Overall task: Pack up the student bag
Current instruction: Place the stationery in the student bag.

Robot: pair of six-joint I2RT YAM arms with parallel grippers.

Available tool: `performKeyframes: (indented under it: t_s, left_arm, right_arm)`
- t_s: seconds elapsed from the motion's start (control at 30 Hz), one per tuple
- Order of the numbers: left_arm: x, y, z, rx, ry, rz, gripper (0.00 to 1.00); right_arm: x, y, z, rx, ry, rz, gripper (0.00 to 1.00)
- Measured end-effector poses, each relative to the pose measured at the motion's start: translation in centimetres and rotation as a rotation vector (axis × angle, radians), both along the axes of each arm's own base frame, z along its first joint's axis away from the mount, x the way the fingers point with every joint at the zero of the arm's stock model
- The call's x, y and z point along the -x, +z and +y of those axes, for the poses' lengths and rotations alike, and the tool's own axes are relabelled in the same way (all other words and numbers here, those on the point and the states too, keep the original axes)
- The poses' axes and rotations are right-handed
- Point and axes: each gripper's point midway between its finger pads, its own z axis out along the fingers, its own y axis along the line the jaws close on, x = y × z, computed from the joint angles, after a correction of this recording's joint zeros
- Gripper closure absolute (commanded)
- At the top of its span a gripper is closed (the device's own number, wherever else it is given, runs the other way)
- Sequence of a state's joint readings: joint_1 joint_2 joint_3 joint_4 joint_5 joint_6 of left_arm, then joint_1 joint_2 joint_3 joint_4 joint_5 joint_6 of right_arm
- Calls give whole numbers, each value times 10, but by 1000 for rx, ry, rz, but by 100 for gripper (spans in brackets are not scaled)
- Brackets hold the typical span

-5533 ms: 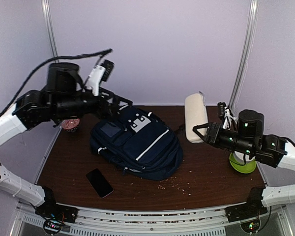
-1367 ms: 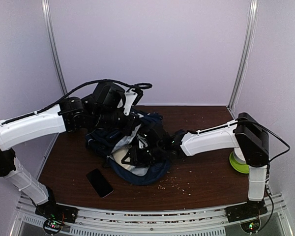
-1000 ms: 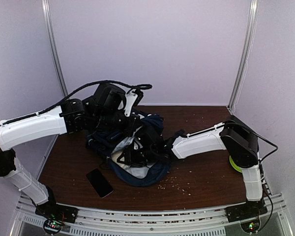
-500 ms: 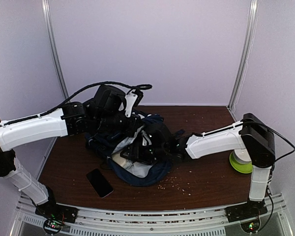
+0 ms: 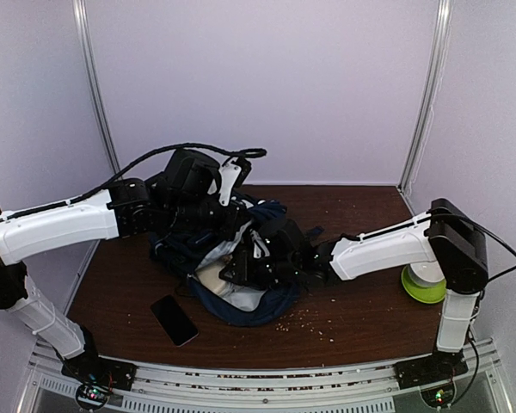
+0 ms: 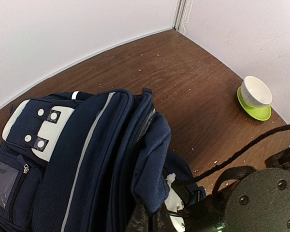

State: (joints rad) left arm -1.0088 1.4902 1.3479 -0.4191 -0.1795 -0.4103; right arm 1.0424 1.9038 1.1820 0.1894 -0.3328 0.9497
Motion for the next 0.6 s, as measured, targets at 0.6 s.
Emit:
performKeyframes:
  t_s: [0.6]
  left_arm:
    - [4,-6,-6,36,-8,65,100]
  right_arm:
    - [-29,-28,52,-81,-69,116,66]
